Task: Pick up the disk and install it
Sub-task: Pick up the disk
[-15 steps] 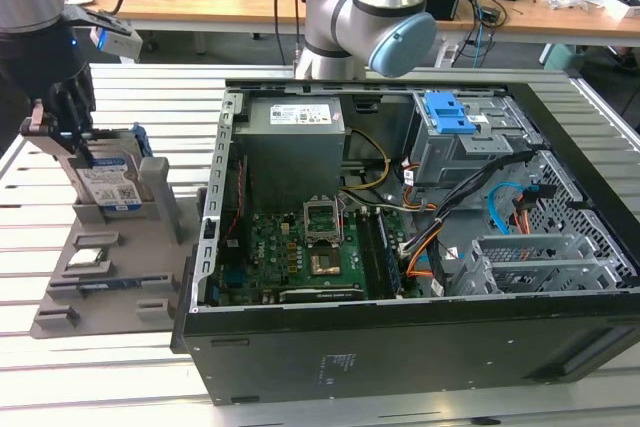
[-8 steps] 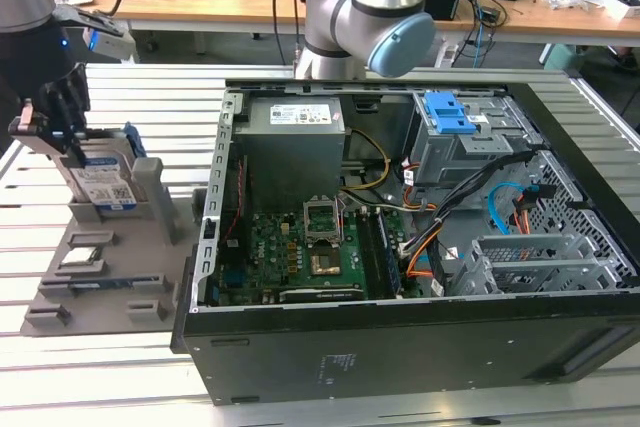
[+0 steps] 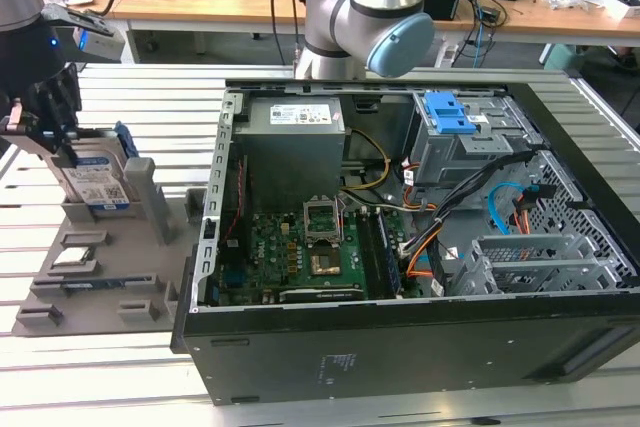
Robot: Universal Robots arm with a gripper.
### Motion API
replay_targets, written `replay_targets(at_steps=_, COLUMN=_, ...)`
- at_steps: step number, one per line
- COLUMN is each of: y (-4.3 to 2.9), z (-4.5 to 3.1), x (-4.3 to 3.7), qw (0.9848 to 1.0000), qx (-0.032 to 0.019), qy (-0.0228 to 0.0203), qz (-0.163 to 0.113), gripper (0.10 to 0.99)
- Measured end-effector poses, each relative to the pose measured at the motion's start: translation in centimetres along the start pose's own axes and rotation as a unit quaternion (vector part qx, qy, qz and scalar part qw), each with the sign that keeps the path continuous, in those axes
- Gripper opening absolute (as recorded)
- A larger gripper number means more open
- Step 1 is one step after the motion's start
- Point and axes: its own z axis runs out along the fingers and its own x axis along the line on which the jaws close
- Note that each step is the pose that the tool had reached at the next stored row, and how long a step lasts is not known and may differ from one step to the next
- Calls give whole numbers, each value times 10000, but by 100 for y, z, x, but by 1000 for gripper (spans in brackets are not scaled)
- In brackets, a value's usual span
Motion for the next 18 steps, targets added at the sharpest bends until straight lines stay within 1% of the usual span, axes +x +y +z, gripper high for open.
replay_targets(at_steps=12, y=-4, z=0, x=0, qw=10000, qx=0, qy=0, qz=1, gripper=369)
replay_targets(at_steps=14, y=-4, z=-10, x=0, qw=10000, qx=3, qy=-2, qz=1, gripper=369)
replay_targets(at_steps=16, y=-2, z=-52, x=0, qw=10000, qx=0, qy=0, qz=1, gripper=369)
replay_targets(at_steps=18, y=1, z=-151, x=0, qw=10000, qx=0, qy=1, qz=1, gripper=369)
